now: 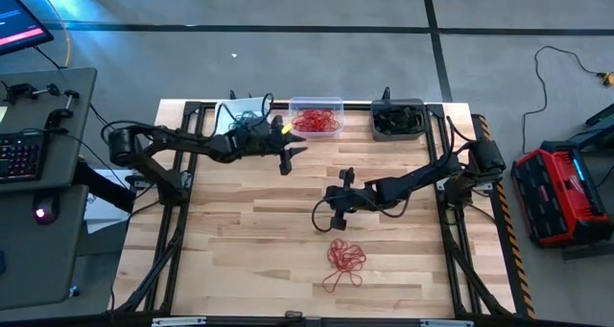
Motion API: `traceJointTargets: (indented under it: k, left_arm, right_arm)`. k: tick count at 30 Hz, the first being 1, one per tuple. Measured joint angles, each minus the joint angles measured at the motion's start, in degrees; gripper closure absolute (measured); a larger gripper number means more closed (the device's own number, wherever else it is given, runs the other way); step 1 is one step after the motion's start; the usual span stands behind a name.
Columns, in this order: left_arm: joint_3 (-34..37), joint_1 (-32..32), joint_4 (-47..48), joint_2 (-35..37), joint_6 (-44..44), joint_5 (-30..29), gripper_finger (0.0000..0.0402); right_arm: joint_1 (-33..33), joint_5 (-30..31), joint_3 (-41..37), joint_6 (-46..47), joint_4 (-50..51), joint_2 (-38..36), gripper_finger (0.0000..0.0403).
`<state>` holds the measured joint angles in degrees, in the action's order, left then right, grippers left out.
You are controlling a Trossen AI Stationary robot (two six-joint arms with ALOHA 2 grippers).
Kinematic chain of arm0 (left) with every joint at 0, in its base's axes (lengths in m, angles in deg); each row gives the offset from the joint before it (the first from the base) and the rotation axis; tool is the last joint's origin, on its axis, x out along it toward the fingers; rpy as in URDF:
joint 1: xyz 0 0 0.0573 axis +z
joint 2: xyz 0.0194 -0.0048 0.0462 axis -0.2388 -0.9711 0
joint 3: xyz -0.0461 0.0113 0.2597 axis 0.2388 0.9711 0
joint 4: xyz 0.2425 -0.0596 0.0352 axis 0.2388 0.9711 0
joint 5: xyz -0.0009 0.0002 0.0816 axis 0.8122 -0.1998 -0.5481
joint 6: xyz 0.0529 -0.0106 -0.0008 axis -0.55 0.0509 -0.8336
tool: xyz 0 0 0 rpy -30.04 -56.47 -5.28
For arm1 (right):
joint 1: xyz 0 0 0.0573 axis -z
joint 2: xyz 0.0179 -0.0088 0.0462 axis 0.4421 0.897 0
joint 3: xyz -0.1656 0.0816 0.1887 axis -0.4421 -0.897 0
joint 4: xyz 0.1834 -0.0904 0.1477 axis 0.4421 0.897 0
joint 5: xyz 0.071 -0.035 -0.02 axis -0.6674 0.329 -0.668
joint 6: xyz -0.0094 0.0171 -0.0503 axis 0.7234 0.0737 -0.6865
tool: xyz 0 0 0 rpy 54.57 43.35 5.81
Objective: Sort rubber bands into baskets
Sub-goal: Put the red rubber band into the transparent bin
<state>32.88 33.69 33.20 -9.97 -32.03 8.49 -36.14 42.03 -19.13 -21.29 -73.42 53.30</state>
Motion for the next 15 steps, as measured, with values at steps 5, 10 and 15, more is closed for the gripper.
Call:
traceJointTargets:
  k: [5,10,15]
  left_arm:
    - [3.39,-2.88,-0.63,2.05,0.21,0.01,0.0282]
    - [5.1,-5.54,-0.81,2.66,0.53,0.07,0.0282]
    - [5.44,-7.24,-0.64,2.66,0.5,0.09,0.0282]
  right_arm:
    - [-0.06,-6.5,0.18,0.27,0.96,0.0,0.0403]
    - [-1.35,-13.48,0.37,0.58,2.22,0.0,0.0403]
    - [-3.41,-13.83,4.52,4.05,13.0,0.0,0.0402]
